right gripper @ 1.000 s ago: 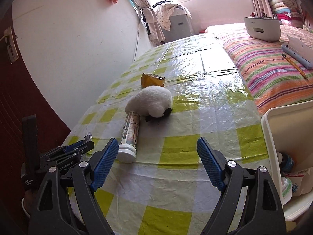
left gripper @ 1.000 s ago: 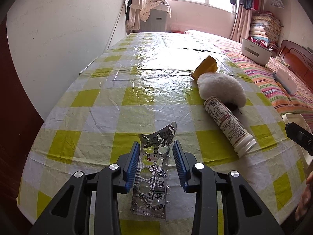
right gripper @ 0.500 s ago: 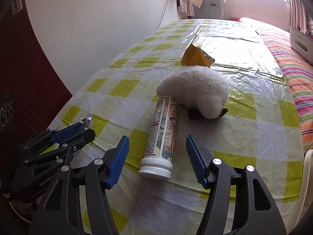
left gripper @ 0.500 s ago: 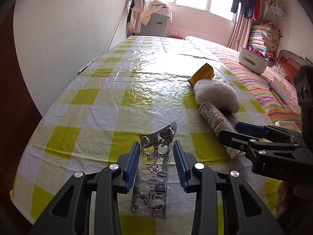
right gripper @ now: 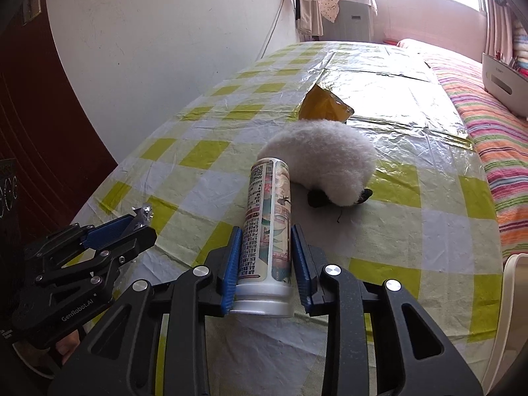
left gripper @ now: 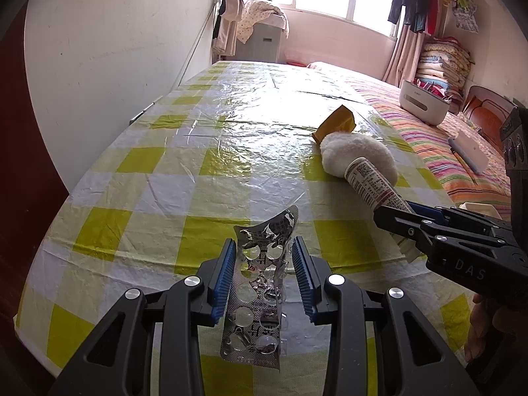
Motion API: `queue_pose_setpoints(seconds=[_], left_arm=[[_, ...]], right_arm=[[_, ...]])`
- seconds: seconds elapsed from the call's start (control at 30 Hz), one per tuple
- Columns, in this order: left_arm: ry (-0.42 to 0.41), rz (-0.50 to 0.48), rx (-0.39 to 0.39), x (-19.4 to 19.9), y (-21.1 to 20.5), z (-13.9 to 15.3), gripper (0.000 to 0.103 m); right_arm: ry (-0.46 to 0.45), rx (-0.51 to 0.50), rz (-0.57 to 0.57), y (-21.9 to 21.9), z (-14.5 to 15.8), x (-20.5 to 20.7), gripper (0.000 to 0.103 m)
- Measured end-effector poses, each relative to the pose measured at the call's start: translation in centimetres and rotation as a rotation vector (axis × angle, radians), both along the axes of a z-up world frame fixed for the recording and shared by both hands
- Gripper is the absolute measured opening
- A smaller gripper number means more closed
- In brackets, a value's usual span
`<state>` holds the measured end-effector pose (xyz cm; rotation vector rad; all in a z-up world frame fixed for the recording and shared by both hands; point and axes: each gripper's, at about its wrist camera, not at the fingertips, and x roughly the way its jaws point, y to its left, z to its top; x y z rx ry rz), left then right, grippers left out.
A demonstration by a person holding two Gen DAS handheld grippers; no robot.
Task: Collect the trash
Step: 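Grasp the silver blister pack with the left gripper while the right gripper grasps the white tube, then carry the white tube into the cream bin and open the right gripper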
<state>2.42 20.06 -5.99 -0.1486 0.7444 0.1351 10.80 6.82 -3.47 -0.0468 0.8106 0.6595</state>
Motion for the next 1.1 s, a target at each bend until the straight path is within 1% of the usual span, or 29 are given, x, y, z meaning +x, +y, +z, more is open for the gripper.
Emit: queue_pose_setpoints(seconds=[0.23,0.4,0.67,0.93,1.1], left_arm=[[-0.008,-0.001,0.019,-0.2,-1.4,0.5,0.035],[0.003,-0.023,0.008,0.1,-3.4,0.7,0.035],[-0.017,-0.118,0.008,0.6,-8.6,2.2,0.035],[-0.026,-0.236,0.013,1.2,-14.0,3.0,0.035],[-0.025,-0.288,0.003,1.7,-16.5,3.2,0.035]], right_arm=[[-0.043,0.092,-0.021,-3.0,1.8,-2.1,0.029],[-0.072,0.156,-0.071,-6.1,3.2,-2.6,0.029],[-0.099,0.239,-0.178,-11.6,4.5,-2.3,0.029],[-0.107,0.287,-0.276,-16.5,4.3,-2.8,0.029],[-0.098,0.321,-0.342,-19.6,3.9,-2.8,0.029]])
